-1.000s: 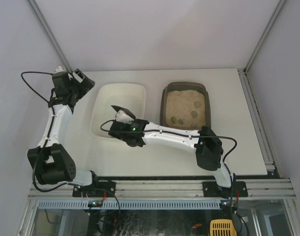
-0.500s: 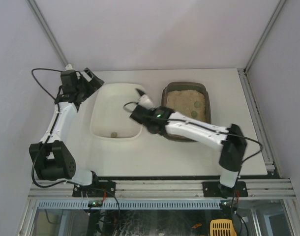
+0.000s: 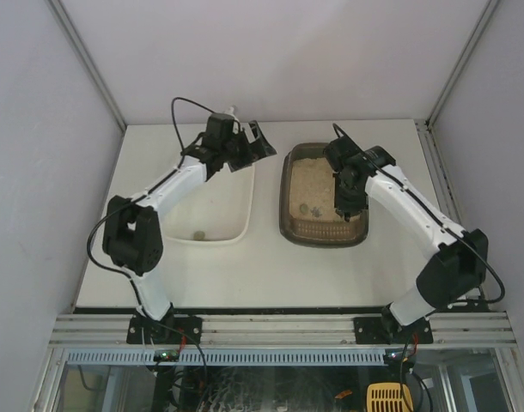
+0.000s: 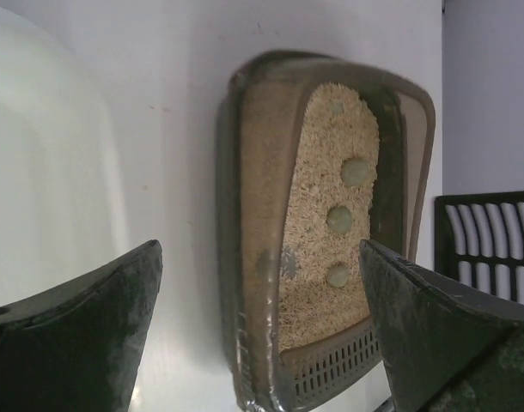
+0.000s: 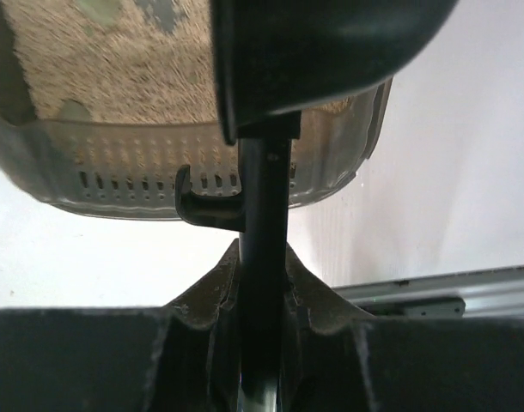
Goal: Clean the litter box
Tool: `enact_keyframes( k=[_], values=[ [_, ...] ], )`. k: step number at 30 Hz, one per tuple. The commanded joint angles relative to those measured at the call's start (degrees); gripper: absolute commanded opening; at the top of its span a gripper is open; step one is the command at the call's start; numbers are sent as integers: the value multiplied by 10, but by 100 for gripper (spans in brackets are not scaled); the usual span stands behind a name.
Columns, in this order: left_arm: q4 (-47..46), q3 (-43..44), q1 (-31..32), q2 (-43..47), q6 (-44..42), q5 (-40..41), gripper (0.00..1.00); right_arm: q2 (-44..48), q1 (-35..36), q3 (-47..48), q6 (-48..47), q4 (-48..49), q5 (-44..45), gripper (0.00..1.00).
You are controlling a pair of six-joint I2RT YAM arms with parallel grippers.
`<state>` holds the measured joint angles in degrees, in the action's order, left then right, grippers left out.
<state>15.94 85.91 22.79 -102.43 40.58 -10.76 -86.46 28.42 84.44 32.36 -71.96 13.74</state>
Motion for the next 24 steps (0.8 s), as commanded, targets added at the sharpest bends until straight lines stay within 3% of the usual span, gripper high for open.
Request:
enact_keyframes(
  k=[1, 12, 24],
  values=[
    [-14, 56, 33, -38, 39, -20, 100, -49, -10, 31, 8, -44, -39, 0],
    [-31, 61, 64, -85, 84, -31, 100, -190, -52, 121, -14, -70, 17, 0],
    [-48, 30, 66, -73, 87, -38, 100, -241, -74, 145, -8, -77, 38, 0]
  ],
)
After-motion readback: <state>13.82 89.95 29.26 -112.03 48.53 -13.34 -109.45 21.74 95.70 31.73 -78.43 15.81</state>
